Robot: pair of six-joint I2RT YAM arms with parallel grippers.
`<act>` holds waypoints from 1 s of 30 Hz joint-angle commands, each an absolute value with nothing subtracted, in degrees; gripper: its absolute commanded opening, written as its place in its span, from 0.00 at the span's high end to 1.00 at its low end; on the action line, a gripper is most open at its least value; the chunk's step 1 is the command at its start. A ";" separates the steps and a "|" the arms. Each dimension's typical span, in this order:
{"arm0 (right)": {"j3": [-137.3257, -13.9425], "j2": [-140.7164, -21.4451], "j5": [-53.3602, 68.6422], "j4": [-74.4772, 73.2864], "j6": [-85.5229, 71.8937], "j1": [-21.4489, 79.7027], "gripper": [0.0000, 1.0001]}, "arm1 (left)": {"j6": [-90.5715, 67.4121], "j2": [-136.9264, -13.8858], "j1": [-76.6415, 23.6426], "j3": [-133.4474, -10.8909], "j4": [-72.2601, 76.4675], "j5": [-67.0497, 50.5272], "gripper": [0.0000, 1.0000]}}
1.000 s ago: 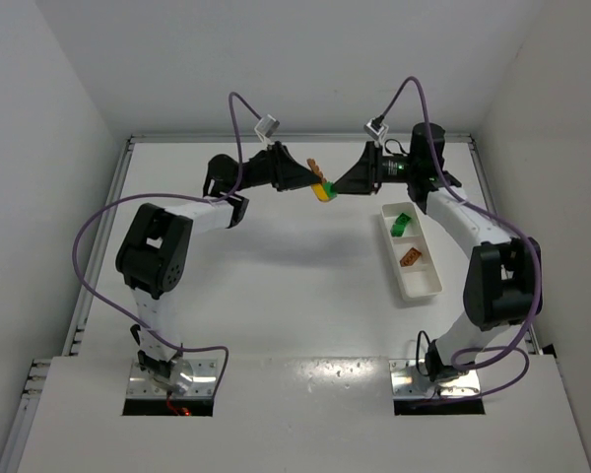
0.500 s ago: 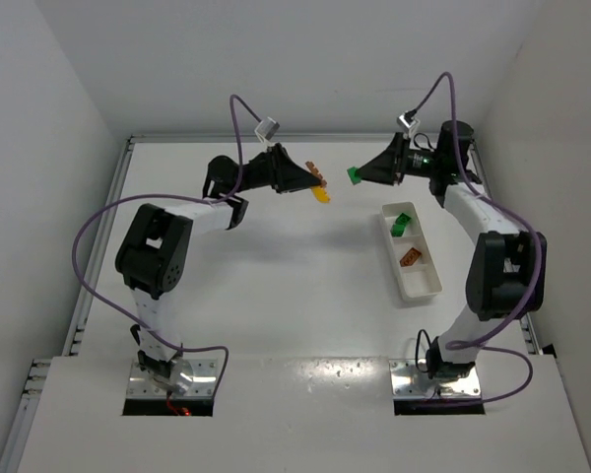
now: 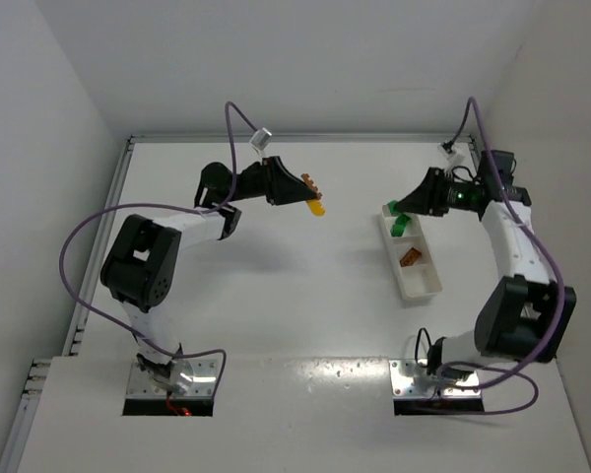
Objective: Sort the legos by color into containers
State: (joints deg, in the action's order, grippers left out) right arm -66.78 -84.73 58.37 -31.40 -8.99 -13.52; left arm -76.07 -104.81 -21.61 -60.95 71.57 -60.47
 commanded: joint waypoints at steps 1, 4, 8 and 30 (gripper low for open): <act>-63.12 -77.54 43.18 -46.93 10.89 -12.66 1.00 | -61.47 -98.80 -21.45 -60.91 65.25 -58.99 0.94; -59.95 -75.42 35.70 -44.23 10.90 -12.66 1.00 | -54.85 -98.17 -21.97 -60.91 57.93 -58.36 0.94; -59.85 -76.80 28.84 -38.16 6.61 -11.61 1.00 | -54.84 -98.17 -21.97 -61.96 56.78 -57.74 0.94; -75.22 -101.68 20.74 -29.79 5.18 -6.86 0.85 | -50.27 -98.70 -20.39 -62.67 50.27 -55.11 0.94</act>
